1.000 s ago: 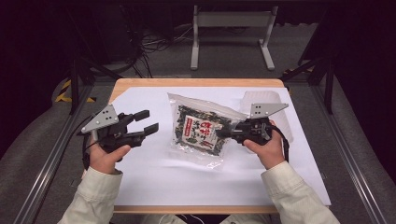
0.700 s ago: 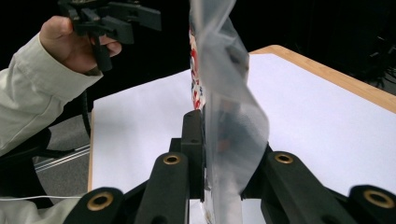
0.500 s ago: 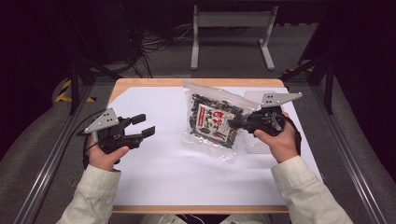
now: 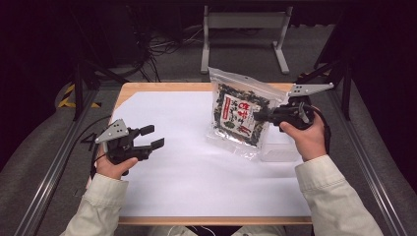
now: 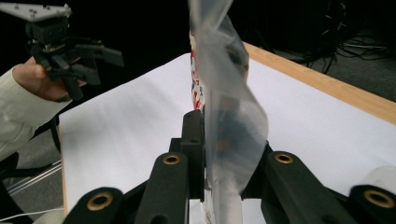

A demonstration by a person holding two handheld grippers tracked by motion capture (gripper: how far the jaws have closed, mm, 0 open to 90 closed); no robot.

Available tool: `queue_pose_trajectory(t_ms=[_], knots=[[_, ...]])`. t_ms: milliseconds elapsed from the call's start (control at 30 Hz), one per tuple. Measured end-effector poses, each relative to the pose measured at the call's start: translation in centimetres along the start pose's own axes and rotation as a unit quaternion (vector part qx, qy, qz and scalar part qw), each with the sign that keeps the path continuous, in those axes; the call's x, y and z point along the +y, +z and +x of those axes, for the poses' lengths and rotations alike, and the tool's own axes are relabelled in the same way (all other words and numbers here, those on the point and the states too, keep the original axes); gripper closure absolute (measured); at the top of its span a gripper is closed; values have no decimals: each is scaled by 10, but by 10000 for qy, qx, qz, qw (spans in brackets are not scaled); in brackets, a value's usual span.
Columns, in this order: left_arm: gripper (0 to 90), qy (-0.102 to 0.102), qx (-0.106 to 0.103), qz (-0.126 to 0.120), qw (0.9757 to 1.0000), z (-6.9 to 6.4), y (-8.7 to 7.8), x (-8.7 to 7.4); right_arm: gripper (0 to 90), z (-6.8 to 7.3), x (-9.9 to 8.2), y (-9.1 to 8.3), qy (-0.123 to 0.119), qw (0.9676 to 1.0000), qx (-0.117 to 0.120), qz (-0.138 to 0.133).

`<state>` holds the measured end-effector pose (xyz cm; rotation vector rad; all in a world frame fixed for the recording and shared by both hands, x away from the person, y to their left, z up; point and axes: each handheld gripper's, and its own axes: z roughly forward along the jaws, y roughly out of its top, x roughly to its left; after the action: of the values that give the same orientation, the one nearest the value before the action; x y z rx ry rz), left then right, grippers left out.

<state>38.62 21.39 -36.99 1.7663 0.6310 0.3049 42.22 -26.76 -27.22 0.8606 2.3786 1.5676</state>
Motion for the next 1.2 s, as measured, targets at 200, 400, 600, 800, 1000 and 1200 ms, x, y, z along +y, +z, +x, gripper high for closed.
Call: queue_pose_trajectory(t_ms=[200, 400, 600, 800, 1000, 1200], knots=[[340, -56, -41, 87, 9999, 6, 4, -8, 771, -10, 6, -10, 74, 9998, -180, -38], [334, -89, -26, 148, 9998, 11, 5, -12, 771, -21, 12, -17, 128, 9991, -387, -97], [335, -141, -112, 183, 9997, 12, 6, -14, 770, -31, 15, -25, 180, 9981, -570, -123], [342, -161, -137, 226, 9995, 11, 8, -15, 770, -40, 17, -35, 216, 9964, -791, -200], [349, -168, -171, 263, 9994, 11, 8, -16, 771, -46, 18, -44, 242, 9949, -958, -217], [349, -143, -162, 263, 9994, 12, 8, -16, 770, -53, 15, -51, 298, 9930, -1113, -241]])
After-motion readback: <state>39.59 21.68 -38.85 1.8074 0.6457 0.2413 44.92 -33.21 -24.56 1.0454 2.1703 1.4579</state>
